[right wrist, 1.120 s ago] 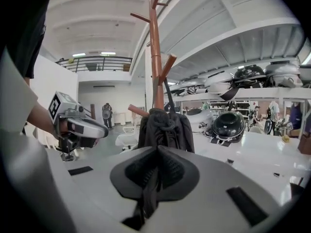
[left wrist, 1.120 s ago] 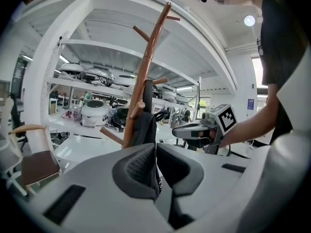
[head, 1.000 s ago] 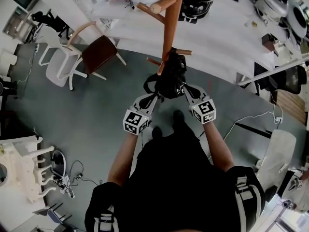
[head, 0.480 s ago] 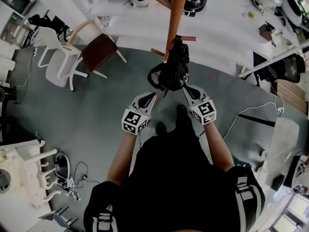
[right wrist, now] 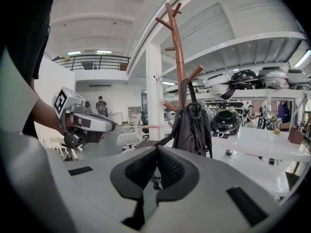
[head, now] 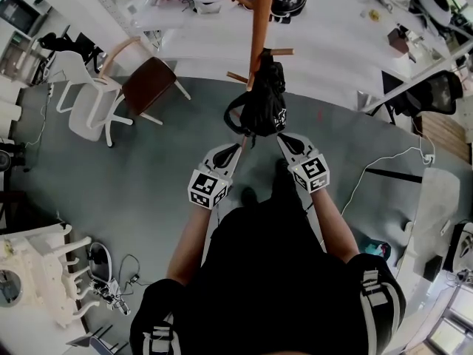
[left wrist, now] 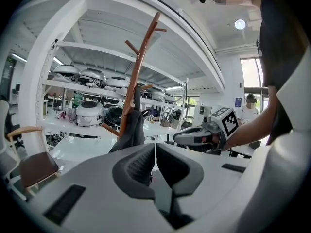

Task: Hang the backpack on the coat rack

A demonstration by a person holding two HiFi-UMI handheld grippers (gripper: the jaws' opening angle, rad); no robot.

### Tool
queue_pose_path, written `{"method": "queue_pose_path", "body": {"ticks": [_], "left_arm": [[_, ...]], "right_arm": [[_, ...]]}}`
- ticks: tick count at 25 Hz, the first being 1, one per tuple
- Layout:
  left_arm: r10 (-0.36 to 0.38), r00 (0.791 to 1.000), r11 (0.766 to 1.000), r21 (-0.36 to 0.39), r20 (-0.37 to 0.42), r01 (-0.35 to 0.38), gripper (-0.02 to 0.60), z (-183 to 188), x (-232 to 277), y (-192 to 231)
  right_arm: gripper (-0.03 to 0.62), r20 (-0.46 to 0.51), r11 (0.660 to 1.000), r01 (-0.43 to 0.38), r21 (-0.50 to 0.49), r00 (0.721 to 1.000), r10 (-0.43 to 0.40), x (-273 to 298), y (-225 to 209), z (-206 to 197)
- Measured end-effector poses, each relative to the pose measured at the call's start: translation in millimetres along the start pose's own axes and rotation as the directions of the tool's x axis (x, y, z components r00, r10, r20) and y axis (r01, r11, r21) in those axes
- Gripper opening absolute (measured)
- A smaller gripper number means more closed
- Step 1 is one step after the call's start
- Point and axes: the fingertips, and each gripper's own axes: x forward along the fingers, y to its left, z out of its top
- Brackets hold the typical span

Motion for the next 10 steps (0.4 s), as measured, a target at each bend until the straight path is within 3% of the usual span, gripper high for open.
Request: {"method": "queue_pose_path", "body": {"ticks": [10], "left_arm": [[-0.021,1.0,1.0,0.011,0.006,0.021,0.029,3.9,3.7,-13.5]], "right_arm": [[0.015,0.0,0.999,0.041,0.026,0.999,-0.041,-13.3,-10.3,-5.7]]}}
